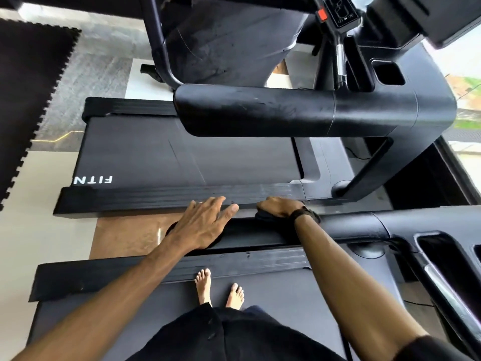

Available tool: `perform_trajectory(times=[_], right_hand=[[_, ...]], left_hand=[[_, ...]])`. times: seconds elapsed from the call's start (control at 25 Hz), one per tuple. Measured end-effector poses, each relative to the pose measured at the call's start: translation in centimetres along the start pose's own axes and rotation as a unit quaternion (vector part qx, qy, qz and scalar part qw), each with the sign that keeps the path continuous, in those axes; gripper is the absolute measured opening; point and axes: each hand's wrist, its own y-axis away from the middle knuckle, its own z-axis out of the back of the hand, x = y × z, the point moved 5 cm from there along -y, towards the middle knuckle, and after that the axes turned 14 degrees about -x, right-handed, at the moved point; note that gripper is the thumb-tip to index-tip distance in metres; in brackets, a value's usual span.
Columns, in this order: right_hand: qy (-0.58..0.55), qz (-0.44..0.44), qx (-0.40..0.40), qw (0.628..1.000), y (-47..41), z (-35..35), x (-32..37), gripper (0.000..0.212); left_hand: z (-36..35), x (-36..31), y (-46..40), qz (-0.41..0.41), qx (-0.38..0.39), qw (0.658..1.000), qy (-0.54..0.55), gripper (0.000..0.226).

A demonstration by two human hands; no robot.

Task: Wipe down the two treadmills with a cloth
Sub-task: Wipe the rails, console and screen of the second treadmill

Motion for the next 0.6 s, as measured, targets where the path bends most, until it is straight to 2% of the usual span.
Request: perform_trajectory(times=[0.08,0.2,0.28,0.32,0.4,0.48,0.56,0.6], right_hand=[[0.029,0.059,-0.056,0.996,1.7,-0.3,2.0,0.065],[-0.041,0.149,-0.236,0.959,7.6,0.4,2.4,0.053],[-0.061,0.171,-0.311,0.933,11.1,1.0,1.3,0.056],[-0.056,0.162,-0.321,0.931,10.8,1.5,0.0,0.057],[-0.014,0.071,-0.26,0.963,7.7,2.1,-2.7,0.05],[0.006,-0.04,-0.123,0.992,3.8,2.1,-3.8,0.05],[0.004,-0.047,-0.043,0.998,1.9,1.4,-1.9,0.053],[0.007,-0.029,-0.04,0.999,1.5,1.0,-0.6,0.051]], left_hand=[[-0.2,0.0,0.1,-0.009,0.013,1.0,-0.001,0.087],[-0.2,0.0,0.2,-0.013,0.028,1.0,-0.003,0.088],[0.1,-0.3,0.3,-0.015,0.031,0.999,-0.003,0.085],[0.2,-0.4,0.5,-0.016,0.032,0.999,-0.002,0.083],[0.3,-0.5,0.7,-0.011,0.041,0.999,0.003,0.084],[0.3,-0.6,0.2,0.005,0.058,0.998,0.014,0.092],[0.6,-1.7,-1.0,0.012,0.058,0.998,0.029,0.095],[0.8,-2.6,-1.7,0.005,0.046,0.998,0.038,0.093]])
